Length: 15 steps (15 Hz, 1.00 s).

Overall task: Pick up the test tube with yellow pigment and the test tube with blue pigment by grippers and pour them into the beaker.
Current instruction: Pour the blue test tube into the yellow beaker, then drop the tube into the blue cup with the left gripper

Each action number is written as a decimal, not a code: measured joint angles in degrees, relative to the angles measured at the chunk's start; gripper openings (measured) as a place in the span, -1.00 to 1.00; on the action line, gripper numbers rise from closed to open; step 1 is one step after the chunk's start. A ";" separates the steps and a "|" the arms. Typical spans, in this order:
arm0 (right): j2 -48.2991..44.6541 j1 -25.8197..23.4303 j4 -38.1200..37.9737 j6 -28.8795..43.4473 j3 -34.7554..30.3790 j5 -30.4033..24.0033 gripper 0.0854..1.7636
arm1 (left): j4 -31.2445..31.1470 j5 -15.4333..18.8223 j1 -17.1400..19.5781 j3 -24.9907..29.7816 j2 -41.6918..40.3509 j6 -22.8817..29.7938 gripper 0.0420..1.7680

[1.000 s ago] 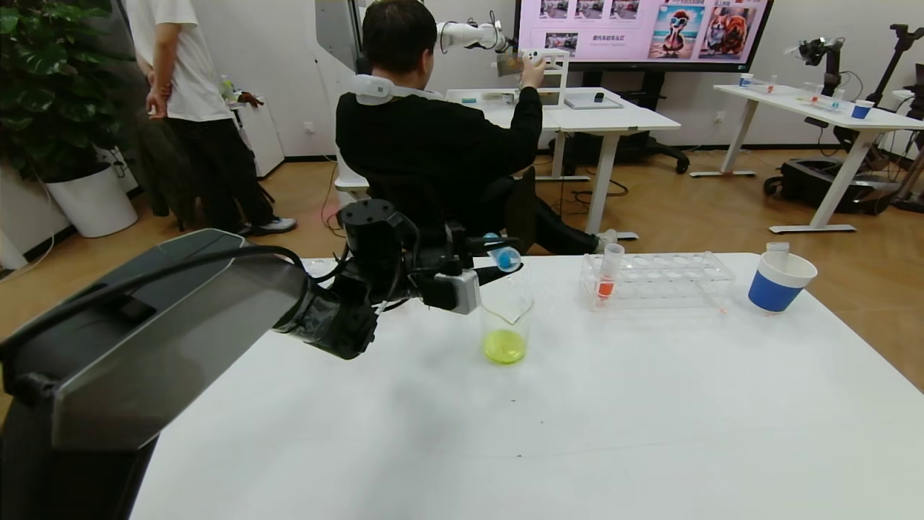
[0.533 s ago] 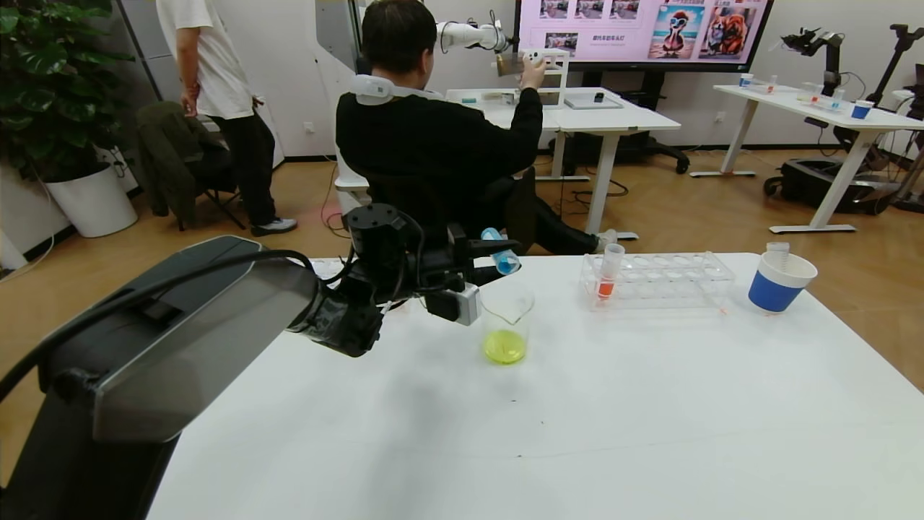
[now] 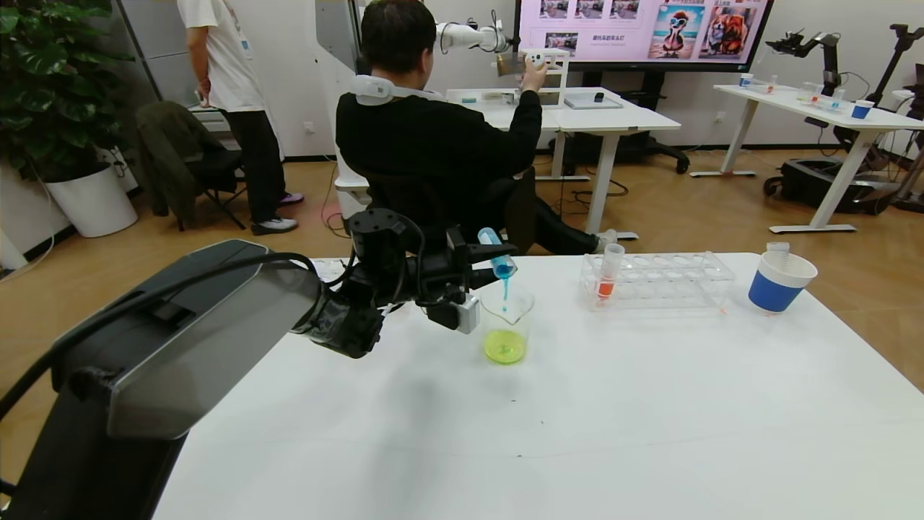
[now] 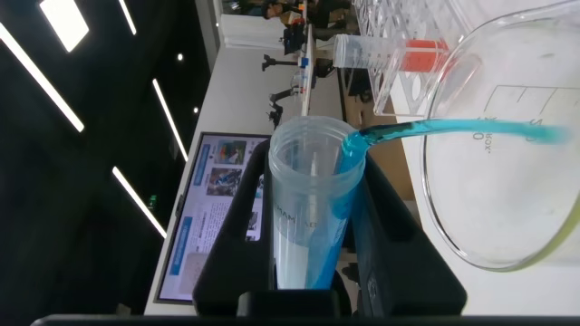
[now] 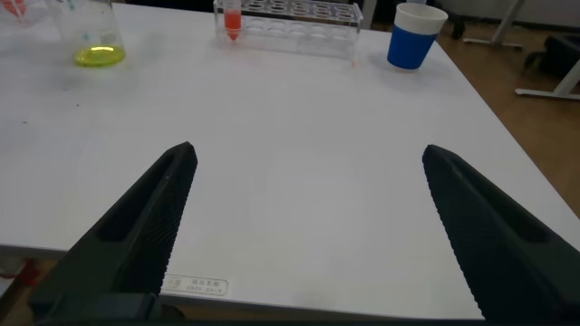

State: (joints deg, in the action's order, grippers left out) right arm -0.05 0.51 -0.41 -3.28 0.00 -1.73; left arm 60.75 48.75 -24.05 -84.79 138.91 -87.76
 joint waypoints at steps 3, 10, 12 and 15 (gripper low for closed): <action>0.00 0.00 -0.02 0.00 0.00 0.00 0.97 | -0.16 0.01 0.38 -0.02 0.01 -2.21 -0.45; 0.00 0.00 -0.02 0.00 0.00 0.00 0.97 | -0.33 -0.77 0.49 0.00 0.01 -9.73 -0.45; 0.00 0.00 -0.02 0.00 0.00 0.00 0.97 | -0.30 -1.05 0.46 0.02 -0.05 -11.85 -0.45; 0.00 0.00 -0.02 0.00 0.00 0.00 0.97 | -0.30 -1.12 0.35 0.04 -0.10 -15.32 -0.45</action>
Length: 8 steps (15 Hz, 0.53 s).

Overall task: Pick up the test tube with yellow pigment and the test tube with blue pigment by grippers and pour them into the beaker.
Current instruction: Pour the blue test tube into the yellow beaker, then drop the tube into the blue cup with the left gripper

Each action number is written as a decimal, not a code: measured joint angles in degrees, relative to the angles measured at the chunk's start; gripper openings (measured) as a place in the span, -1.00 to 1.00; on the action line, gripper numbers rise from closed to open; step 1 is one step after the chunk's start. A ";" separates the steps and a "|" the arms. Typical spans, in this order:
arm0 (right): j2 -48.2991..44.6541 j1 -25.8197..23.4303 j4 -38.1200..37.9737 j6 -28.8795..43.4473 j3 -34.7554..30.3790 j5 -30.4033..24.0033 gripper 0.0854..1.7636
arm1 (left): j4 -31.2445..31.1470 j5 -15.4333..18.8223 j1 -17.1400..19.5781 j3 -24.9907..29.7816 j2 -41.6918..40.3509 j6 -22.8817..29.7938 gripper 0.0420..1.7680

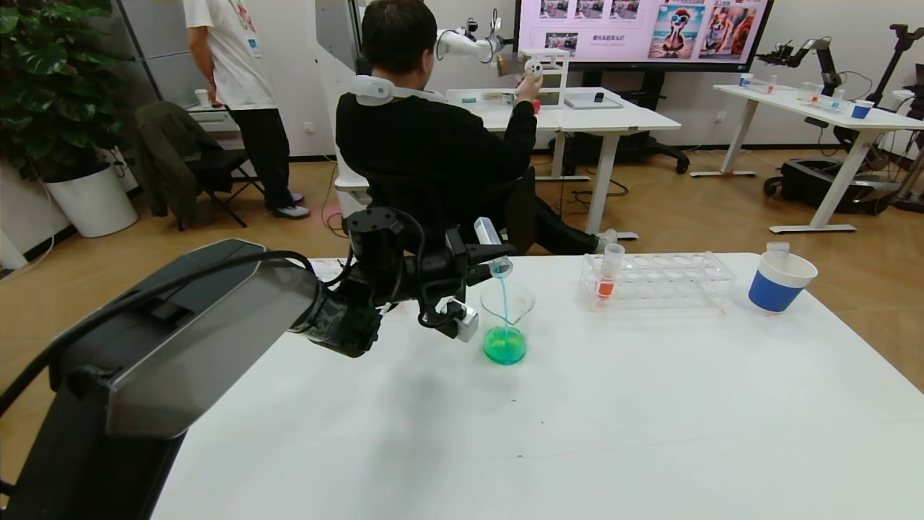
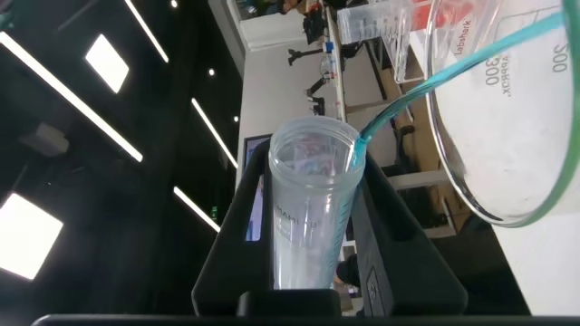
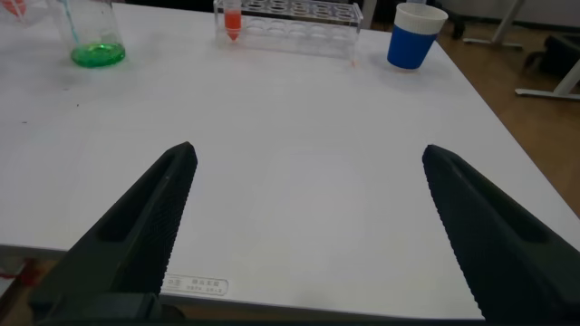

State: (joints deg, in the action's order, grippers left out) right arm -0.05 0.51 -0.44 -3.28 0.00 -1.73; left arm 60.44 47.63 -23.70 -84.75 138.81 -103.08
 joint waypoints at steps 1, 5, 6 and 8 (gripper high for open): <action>0.00 0.00 0.00 -0.02 0.00 0.00 0.97 | -0.05 0.02 0.02 0.05 -0.01 -1.02 -0.45; 0.00 0.00 0.00 0.00 0.00 0.00 0.97 | -0.38 0.00 0.00 0.66 -0.09 -2.07 -0.45; 0.00 0.00 0.00 -0.02 0.00 -0.02 0.97 | -1.07 -0.02 0.00 0.66 -0.17 -2.05 -0.45; 0.00 0.00 0.00 0.00 0.00 0.00 0.97 | -2.40 -0.09 -0.02 0.35 -0.48 -0.33 -0.45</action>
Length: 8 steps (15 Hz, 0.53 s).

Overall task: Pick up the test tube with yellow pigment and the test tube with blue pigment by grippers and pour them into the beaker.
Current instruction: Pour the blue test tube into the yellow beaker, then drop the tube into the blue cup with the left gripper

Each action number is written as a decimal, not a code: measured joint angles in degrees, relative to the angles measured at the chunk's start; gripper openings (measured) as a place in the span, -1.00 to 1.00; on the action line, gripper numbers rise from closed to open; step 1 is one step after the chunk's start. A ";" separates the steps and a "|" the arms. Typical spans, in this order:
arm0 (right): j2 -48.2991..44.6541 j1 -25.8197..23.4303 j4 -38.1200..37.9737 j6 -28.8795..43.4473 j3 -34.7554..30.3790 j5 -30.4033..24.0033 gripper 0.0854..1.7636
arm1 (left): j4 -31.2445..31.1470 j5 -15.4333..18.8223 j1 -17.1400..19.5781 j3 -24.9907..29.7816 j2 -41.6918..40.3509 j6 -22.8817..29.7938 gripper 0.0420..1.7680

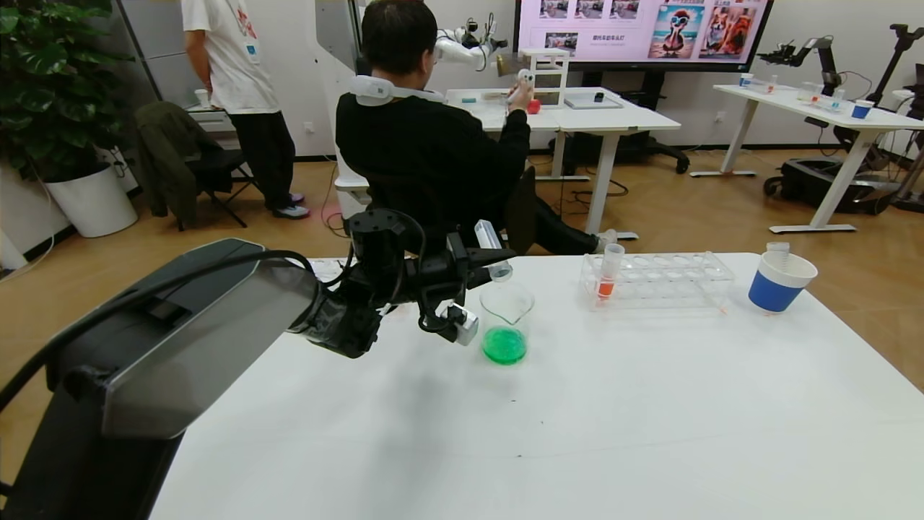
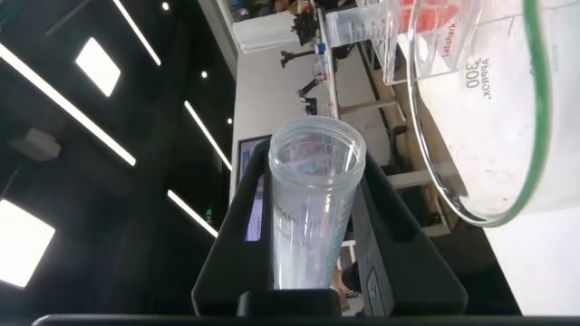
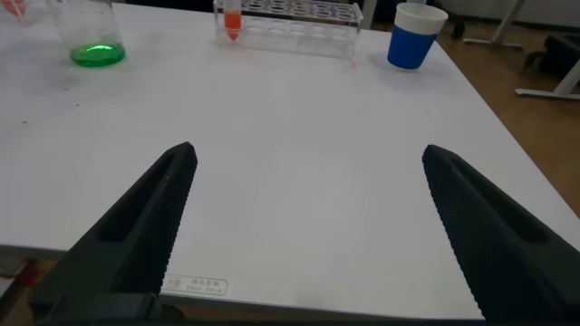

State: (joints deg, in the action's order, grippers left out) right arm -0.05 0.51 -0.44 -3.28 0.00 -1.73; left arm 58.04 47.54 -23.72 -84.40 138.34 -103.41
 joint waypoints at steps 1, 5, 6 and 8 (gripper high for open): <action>0.00 0.00 0.00 -0.02 0.00 0.00 0.97 | -0.51 -0.33 -0.12 -0.33 -0.33 2.19 -0.45; 0.00 0.00 0.00 0.00 0.00 0.00 0.97 | -0.68 -5.90 -0.33 -2.38 -3.22 14.52 -0.45; 0.00 0.00 0.00 -0.02 0.00 0.00 0.97 | -0.66 -6.69 -0.33 -3.45 -3.78 18.52 -0.45; 0.00 0.00 0.02 0.00 0.00 0.00 0.97 | -0.40 -8.16 -0.22 -5.81 -4.49 27.76 -0.45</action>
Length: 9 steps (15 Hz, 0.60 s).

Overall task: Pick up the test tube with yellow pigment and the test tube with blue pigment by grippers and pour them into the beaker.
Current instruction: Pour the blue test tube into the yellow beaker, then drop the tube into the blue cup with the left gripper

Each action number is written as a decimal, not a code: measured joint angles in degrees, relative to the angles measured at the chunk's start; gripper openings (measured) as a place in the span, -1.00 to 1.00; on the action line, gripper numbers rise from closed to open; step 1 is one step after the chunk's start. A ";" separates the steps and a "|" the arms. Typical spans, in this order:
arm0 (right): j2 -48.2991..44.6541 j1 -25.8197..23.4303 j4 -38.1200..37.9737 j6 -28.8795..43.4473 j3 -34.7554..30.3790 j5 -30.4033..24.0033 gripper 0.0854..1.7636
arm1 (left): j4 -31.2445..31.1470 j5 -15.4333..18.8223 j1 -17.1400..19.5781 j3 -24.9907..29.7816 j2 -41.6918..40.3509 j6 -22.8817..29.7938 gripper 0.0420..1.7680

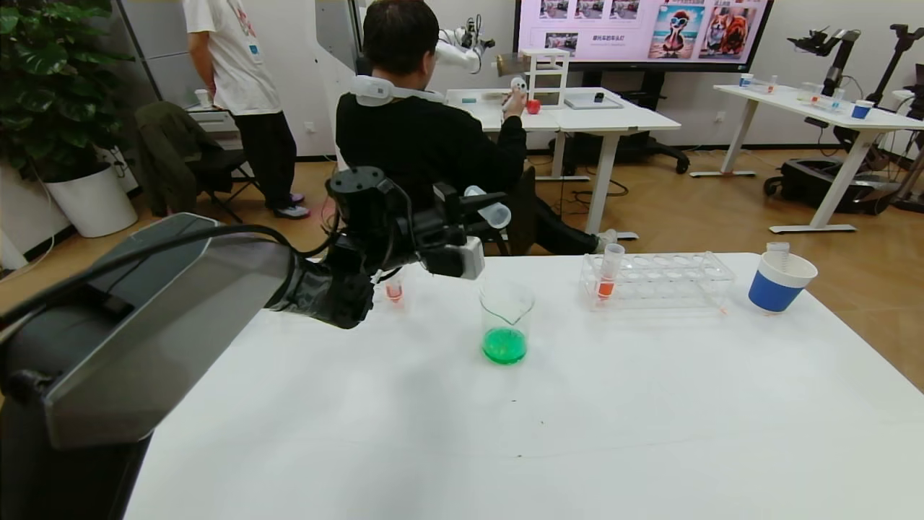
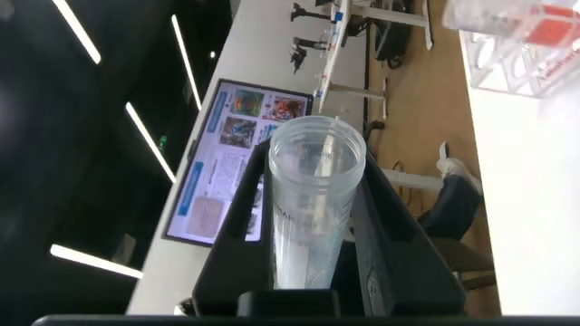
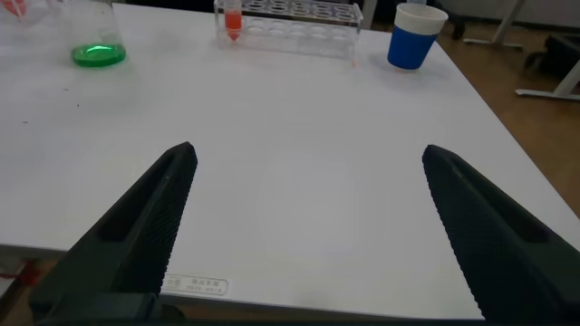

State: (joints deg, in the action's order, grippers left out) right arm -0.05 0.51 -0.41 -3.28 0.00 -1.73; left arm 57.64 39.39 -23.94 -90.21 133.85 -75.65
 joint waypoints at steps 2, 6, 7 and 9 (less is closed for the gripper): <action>0.00 0.00 -0.02 0.00 0.00 0.00 0.97 | 2.50 -6.79 -0.12 -1.41 -0.26 12.40 -0.45; 0.00 0.00 -0.02 0.00 0.00 0.00 0.97 | 10.65 -33.91 -2.79 -2.43 -0.87 36.79 -0.45; 0.00 0.00 -0.05 0.00 0.00 0.02 0.97 | 10.93 -40.09 -3.34 -2.49 -1.19 41.31 -0.45; 0.00 0.00 -0.02 0.00 0.00 0.00 0.97 | 10.17 -50.49 -3.51 -2.57 -1.91 48.29 -0.45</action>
State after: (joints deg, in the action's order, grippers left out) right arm -0.05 0.51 -0.44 -3.28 0.00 -1.73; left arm 67.80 -11.11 -27.45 -92.78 131.94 -27.37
